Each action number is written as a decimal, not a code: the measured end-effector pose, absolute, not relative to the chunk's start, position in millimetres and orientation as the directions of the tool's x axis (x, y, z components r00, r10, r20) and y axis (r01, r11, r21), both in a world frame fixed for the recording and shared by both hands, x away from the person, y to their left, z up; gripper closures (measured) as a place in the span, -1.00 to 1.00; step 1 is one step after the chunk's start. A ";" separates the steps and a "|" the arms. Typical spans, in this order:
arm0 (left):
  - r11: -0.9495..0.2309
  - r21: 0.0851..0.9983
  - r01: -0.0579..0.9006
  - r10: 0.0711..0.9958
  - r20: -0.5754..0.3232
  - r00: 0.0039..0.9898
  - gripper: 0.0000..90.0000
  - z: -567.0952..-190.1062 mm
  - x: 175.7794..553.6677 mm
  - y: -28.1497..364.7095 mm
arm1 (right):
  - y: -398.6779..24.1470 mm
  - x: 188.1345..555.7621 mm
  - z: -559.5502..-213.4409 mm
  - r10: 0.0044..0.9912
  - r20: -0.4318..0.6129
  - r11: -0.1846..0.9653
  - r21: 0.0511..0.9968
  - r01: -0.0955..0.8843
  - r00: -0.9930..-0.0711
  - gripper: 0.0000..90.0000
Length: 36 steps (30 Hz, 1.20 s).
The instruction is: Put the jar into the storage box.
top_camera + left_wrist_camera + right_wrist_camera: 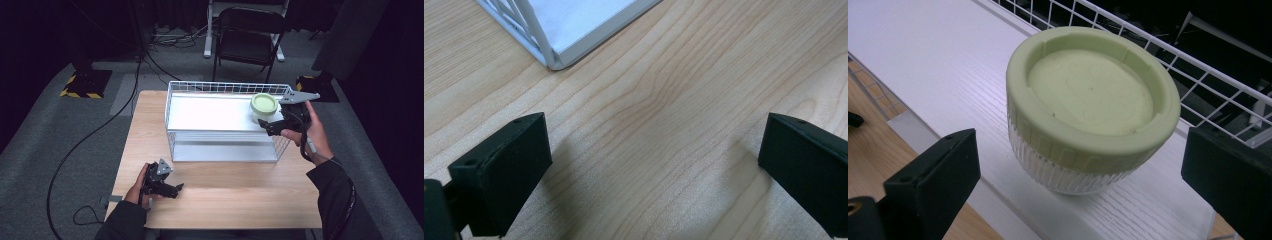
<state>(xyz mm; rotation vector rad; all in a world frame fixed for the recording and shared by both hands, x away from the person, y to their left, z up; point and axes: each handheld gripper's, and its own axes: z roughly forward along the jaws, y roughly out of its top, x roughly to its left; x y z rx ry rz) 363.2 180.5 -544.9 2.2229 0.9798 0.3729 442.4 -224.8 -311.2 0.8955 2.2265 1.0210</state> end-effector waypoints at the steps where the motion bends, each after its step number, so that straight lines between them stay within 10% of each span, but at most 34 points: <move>1: -0.494 0.679 0.544 0.736 -0.008 0.677 -0.99 -544.9 363.2 180.6 | -224.8 442.4 -311.2 0.745 -0.184 0.495 0.797 0.346 -0.642 -0.95; 36: -0.493 0.679 0.544 0.736 -0.008 0.677 -0.99 -544.9 363.2 180.5 | -244.6 373.0 -362.2 0.646 -0.362 0.657 0.711 0.250 -0.672 -0.95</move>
